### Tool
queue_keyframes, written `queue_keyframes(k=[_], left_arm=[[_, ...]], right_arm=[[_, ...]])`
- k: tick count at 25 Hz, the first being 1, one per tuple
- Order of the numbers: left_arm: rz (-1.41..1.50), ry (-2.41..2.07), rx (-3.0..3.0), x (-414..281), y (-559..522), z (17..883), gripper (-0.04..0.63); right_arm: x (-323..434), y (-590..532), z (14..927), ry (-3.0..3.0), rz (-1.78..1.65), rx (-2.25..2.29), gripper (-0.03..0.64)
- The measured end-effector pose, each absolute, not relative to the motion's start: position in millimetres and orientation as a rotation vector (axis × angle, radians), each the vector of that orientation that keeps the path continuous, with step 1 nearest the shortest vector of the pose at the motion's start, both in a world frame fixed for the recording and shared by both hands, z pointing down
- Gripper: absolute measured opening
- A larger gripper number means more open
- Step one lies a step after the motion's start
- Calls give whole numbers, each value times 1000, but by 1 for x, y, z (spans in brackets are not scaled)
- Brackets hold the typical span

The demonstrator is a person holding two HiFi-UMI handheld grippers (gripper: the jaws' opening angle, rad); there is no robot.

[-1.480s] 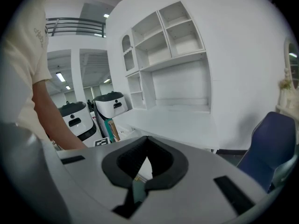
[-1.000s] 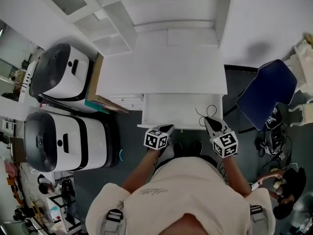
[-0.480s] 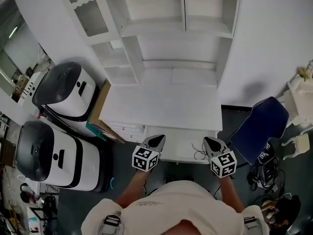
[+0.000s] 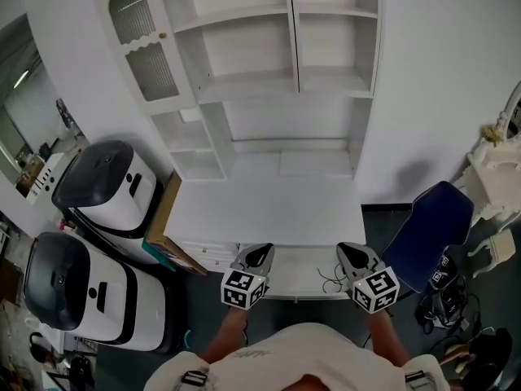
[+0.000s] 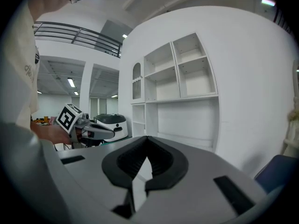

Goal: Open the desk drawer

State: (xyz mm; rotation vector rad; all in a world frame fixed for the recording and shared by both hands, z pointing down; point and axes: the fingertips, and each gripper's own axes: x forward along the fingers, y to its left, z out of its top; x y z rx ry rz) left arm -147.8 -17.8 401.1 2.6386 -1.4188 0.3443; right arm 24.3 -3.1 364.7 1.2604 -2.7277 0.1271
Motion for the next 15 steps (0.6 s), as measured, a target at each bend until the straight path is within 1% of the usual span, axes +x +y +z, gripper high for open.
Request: queue_keyframes(k=[10,15], left_arm=[[422,-1471,2620,-154,-16,410,17],[420,-1453,2620,-148,-14,410,17]], right_arm=[[27,0,372,-2748,141,1252,2],[25,1,365,-2768,71,1243,2]])
